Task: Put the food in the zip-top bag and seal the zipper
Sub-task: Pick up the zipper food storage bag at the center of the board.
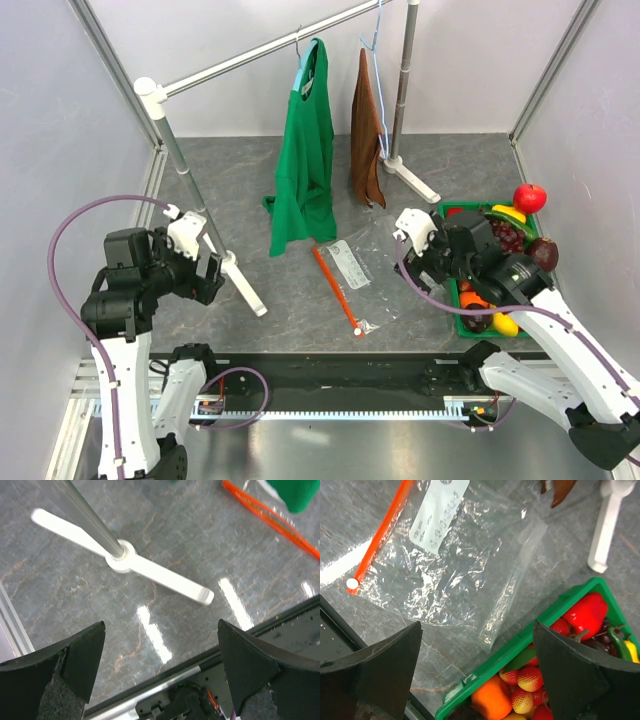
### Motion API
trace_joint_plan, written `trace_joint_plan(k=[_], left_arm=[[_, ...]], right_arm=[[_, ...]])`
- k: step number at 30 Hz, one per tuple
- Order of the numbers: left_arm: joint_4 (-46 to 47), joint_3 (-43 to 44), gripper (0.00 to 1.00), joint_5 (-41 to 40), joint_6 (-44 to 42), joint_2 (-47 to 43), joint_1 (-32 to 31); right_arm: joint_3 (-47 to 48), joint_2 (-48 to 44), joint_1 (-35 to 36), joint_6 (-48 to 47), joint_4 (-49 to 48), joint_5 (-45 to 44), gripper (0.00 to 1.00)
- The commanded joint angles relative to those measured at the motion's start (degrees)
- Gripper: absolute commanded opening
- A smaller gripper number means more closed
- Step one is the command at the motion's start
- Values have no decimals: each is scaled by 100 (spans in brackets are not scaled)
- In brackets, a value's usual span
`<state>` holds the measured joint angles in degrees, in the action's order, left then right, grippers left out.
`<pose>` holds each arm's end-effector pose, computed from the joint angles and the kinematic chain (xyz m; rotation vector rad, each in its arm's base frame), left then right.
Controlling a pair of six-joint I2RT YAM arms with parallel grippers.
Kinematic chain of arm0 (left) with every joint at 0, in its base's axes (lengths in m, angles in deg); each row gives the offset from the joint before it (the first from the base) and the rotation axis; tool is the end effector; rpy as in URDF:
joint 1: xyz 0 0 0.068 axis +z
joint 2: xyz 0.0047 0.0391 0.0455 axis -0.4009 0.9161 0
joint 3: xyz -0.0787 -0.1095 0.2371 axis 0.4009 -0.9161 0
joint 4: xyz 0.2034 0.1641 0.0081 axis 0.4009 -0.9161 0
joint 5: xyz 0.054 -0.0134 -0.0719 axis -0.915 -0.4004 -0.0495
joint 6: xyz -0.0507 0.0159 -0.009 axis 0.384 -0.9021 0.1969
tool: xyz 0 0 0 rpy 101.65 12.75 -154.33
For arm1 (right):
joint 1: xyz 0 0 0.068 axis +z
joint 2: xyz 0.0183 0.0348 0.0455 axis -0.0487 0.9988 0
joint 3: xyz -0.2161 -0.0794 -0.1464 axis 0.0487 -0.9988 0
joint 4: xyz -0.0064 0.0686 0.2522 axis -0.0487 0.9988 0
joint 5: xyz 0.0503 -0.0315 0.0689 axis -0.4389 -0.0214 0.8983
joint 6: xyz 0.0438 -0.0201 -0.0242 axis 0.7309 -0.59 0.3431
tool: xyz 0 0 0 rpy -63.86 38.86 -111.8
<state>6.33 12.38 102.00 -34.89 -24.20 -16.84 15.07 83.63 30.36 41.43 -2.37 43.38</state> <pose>0.0921 -0.0032 0.3645 0.5490 2.2059 -0.1908 0.1386 0.0940 0.3401 -1.1201 1.9798 0.1806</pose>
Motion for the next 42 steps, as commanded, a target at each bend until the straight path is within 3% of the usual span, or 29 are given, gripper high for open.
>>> trace_joint_plan(k=[1,7,14,17,19,24,31,34,42], left_arm=[[702,206,100,228,534,-298,16],[1177,119,100,870,842,-712,7],[1765,-57,100,1151,1238,-747,16],[1942,-145,100,1134,1414,-659,7],[2004,-215,100,1117,1449,-598,7],[2214,-303,100,1178,1475,-589,16],[2399,-373,100,1336,1599,-580,7],[2425,-470,100,1345,1520,-571,7],[2443,-672,100,1582,1414,-580,16]], right_arm=[[-321,225,8,19,-287,39,97],[-497,673,8,528,-901,215,88],[-936,989,51,2557,-2140,-110,88],[-1104,1270,507,3165,-2659,-645,88],[-1165,1455,1148,3288,-2862,-1101,87],[-1394,1868,1685,3403,-3082,-1060,84],[-1527,3018,1862,3280,-3601,-963,77],[-1438,3195,1985,3394,-3829,-989,72],[-1140,3573,2310,3675,-3952,-981,70]])
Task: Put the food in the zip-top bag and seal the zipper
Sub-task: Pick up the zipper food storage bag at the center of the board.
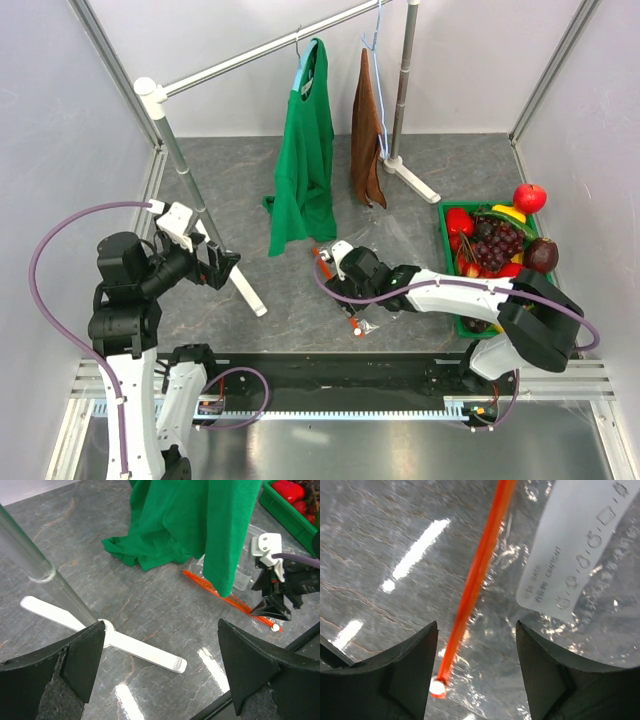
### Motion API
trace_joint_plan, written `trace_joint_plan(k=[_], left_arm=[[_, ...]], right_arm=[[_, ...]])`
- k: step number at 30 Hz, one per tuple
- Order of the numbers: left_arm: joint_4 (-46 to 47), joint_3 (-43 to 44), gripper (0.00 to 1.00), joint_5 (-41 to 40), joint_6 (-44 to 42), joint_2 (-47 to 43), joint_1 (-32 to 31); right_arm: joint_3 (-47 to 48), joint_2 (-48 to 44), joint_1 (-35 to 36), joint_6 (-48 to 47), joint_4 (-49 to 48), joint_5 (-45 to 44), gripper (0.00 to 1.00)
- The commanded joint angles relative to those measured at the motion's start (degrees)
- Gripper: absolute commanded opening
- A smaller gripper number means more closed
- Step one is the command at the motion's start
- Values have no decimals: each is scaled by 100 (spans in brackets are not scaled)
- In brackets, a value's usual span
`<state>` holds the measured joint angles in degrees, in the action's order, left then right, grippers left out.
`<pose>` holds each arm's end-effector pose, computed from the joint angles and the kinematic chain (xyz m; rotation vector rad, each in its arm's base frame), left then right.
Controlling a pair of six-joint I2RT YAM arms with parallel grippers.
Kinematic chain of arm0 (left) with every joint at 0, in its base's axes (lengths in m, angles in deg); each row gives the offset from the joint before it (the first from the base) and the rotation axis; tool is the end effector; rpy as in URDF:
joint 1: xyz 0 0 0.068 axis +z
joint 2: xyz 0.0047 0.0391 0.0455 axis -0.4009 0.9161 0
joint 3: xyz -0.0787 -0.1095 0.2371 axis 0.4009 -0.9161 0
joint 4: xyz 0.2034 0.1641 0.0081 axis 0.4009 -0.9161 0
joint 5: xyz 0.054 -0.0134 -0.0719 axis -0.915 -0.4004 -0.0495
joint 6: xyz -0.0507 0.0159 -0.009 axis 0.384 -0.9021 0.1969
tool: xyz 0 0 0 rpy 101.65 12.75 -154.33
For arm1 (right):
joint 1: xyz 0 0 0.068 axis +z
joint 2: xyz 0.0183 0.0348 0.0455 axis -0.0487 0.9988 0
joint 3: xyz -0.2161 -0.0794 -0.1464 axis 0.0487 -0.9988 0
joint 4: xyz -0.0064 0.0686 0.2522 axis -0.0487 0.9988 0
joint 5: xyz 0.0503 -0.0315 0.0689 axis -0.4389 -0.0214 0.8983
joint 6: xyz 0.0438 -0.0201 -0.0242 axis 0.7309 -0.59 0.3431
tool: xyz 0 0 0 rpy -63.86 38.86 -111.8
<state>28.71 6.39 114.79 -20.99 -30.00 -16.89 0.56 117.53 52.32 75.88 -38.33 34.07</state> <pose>0.0962 -0.0097 0.3784 0.4746 1.8391 -0.4070 0.1650 0.2316 0.1774 -0.9206 2.3516 0.3801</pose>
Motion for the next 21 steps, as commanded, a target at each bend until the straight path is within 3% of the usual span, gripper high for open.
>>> trace_joint_plan(k=[1,5,10,13,16,17,21], left_arm=[[214,-100,100,312,24,-18,20],[196,-196,100,225,-20,-141,11],[117,-223,100,311,-169,-273,11],[-41,-197,100,514,-345,-264,20],[-199,-205,100,681,-590,-273,20],[-252,-223,100,725,-696,-282,11],[-674,-442,100,1085,-1329,-554,20]], right_arm=[[321,288,122,240,-374,-50,70],[365,465,149,275,-419,-102,68],[487,632,149,353,-174,-428,57],[576,562,149,407,-76,-445,44],[602,465,149,302,3,-516,17],[646,456,149,275,73,-603,0],[830,185,123,-49,433,-569,0]])
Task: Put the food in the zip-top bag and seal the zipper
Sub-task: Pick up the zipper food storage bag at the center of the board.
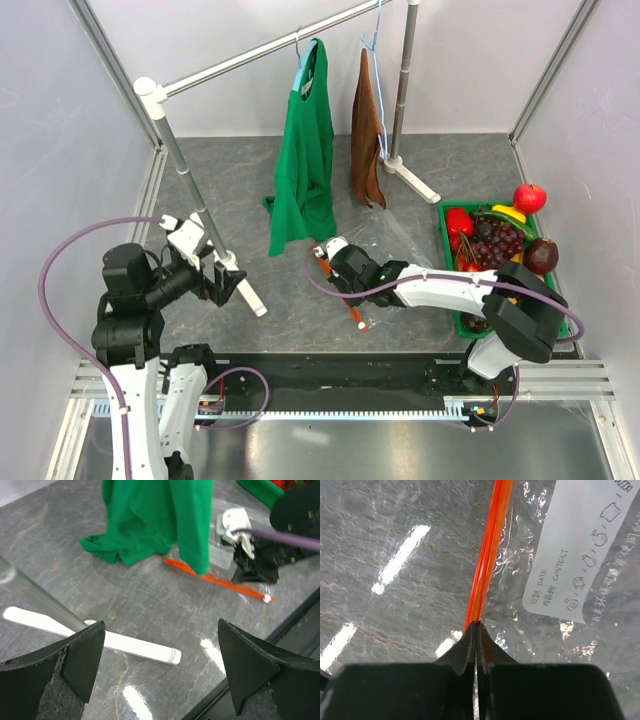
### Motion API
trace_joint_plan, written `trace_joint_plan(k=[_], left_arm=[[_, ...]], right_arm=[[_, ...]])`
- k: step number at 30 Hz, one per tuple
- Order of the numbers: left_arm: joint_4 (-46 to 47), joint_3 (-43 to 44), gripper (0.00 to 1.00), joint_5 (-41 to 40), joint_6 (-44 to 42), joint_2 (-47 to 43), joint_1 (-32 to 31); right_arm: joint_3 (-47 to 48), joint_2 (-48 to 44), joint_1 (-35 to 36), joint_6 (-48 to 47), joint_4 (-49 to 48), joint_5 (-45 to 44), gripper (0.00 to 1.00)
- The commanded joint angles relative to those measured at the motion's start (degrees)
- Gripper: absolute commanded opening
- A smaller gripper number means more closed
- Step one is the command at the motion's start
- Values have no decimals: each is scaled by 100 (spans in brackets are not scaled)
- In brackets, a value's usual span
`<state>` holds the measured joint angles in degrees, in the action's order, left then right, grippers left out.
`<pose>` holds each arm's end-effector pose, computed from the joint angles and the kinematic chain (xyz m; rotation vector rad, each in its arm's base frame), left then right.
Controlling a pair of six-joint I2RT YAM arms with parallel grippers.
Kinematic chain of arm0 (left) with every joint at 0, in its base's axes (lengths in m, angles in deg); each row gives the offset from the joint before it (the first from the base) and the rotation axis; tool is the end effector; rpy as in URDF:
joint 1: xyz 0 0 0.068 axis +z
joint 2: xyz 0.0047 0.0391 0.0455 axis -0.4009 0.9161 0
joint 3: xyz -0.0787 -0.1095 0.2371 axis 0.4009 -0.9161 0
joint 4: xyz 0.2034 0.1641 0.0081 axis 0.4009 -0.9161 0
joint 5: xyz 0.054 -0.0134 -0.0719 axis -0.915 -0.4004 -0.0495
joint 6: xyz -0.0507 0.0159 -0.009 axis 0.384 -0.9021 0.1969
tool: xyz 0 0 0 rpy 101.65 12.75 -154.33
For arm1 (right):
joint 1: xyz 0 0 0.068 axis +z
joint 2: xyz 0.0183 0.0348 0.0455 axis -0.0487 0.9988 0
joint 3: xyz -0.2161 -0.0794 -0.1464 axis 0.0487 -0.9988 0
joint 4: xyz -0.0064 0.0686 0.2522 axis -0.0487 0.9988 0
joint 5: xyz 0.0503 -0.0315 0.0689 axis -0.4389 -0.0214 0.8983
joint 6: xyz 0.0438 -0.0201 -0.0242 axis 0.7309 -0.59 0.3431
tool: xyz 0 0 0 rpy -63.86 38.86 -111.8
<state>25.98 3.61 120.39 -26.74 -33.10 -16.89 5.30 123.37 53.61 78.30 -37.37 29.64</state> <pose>0.0843 -0.0138 0.3643 0.6135 1.8091 -0.4512 0.1738 0.2515 0.1725 -0.8726 2.3777 0.2965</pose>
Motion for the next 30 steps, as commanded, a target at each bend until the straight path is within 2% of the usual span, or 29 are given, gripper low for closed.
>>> trace_joint_plan(k=[1,6,7,10,13,17,19,20,21,22,23,24,26,27,28,30], left_arm=[[-453,-226,100,666,-955,-392,20],[-629,-402,100,1342,-1675,-297,20],[-760,-420,100,1413,-2330,-245,20],[-980,-525,100,1572,-3273,-261,20],[-1261,-490,100,2116,-3776,-472,11],[-1823,-420,100,2697,-4401,-245,3],[-1843,-578,100,2654,-4621,115,-41],[-1659,-604,100,2566,-4465,316,-111],[-1214,-622,100,2278,-3933,745,-216],[-1105,-579,100,2101,-3841,1028,-365],[-1052,-535,98,1760,-3796,1230,-837],[-625,-543,97,1565,-3439,1450,-1076],[-244,-805,96,1135,-3225,1435,-1829],[262,-955,96,1020,-2981,1269,-2087],[493,-1095,95,871,-2813,1181,-2707],[1055,-1421,94,256,-2338,1040,-3457]], right_arm=[[400,-504,-15,-380,486,-81,0],[576,-1426,-15,-1293,943,288,0],[585,-1576,-15,-1495,1101,280,0],[559,-2182,-15,-2268,1295,332,0],[453,-2701,-15,-2963,1470,542,0],[356,-3185,-24,-3421,1779,781,0],[313,-3273,-15,-3440,1911,772,0],[321,-3326,-15,-3413,1955,711,0],[321,-3361,-15,-3404,2051,710,0],[330,-3396,-33,-3396,2078,710,0],[330,-3458,-50,-3395,2122,702,0],[330,-3476,-76,-3413,2200,710,0],[339,-3493,-77,-3588,2306,676,0],[304,-3528,-77,-3658,2298,667,0],[286,-3624,-68,-3816,2298,666,0],[199,-3748,-77,-3957,2307,702,0]])
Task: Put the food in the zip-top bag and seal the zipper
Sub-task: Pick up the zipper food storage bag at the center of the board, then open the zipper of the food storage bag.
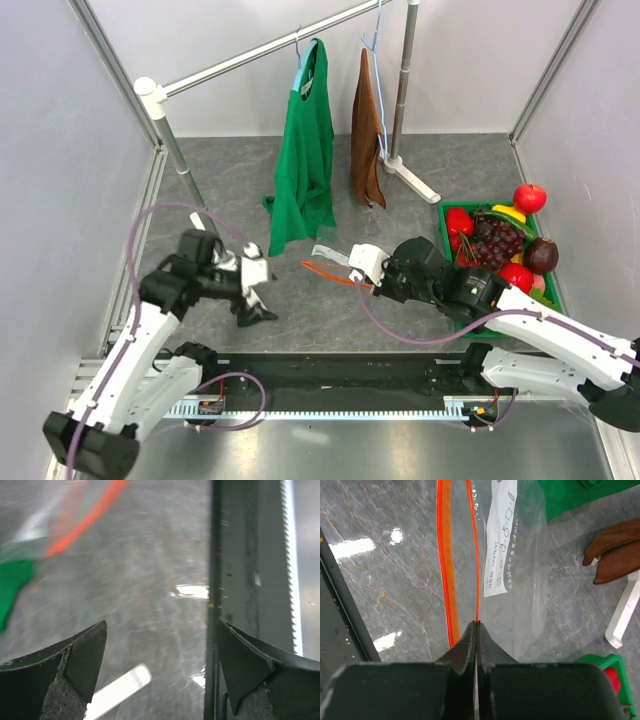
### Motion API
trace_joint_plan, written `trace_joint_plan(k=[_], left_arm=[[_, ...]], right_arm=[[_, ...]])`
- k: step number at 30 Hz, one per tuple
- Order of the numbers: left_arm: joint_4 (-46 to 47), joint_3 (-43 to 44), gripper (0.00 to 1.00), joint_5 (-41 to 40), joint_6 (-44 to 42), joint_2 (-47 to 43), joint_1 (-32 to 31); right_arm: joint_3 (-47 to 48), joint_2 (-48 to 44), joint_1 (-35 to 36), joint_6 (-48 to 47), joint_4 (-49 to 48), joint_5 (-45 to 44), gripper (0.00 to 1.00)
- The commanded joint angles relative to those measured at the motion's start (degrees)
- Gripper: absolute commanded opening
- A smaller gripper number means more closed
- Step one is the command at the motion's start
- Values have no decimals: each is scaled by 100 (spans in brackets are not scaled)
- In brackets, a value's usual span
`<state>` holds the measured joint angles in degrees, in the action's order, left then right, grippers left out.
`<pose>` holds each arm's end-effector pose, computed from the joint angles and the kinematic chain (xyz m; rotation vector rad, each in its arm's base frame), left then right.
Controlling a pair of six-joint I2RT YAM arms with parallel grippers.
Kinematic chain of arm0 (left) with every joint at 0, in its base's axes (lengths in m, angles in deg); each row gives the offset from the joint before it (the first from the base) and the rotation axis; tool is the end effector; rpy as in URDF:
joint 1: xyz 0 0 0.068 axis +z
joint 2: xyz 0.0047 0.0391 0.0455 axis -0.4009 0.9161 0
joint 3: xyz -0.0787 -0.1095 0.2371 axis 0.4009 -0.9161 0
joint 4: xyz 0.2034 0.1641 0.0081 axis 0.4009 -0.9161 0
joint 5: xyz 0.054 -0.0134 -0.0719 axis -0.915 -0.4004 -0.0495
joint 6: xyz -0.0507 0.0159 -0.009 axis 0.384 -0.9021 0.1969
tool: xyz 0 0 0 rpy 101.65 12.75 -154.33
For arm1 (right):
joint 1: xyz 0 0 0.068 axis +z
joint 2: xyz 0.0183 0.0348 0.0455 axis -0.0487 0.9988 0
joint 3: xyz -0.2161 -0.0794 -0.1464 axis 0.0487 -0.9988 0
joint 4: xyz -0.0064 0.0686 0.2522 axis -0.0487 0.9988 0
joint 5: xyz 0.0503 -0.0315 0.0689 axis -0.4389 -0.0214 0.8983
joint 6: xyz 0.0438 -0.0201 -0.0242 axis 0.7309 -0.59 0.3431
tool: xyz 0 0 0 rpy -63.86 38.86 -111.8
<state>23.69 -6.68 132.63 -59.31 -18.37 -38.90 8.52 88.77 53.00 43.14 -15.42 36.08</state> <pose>0.1267 -0.0644 0.2864 1.4511 1.5981 -0.8210 0.1151 0.1664 0.3071 -1.3992 1.7750 0.2664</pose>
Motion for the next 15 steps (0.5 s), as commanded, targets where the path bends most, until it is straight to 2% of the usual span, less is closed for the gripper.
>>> trace_joint_plan(k=[1,3,4,5,8,10,12,15], left_arm=[[1479,-462,91,-1188,1059,-538,-2060],[1848,-620,88,-2057,1445,-679,-2881],[2338,-664,84,-2382,1517,-845,-3608],[2560,-726,81,-2994,1544,-891,-3911],[3472,-596,72,-4015,1553,-752,-4867],[3800,-420,67,-4422,1474,-506,-5326],[4213,-156,65,-4801,1369,-110,-5486],[4320,222,60,-5231,1482,549,-5557]], right_arm=[[-158,-419,-16,-528,121,66,0],[-263,-569,-16,-765,147,66,0],[-316,-718,-16,-853,139,100,0],[-360,-797,-16,-950,69,118,0],[-615,-1131,-16,-1477,-168,250,0],[-834,-1342,-16,-2047,-300,522,0],[-1036,-1466,-16,-2670,-511,610,0],[-1204,-1659,-16,-3094,-898,891,0]])
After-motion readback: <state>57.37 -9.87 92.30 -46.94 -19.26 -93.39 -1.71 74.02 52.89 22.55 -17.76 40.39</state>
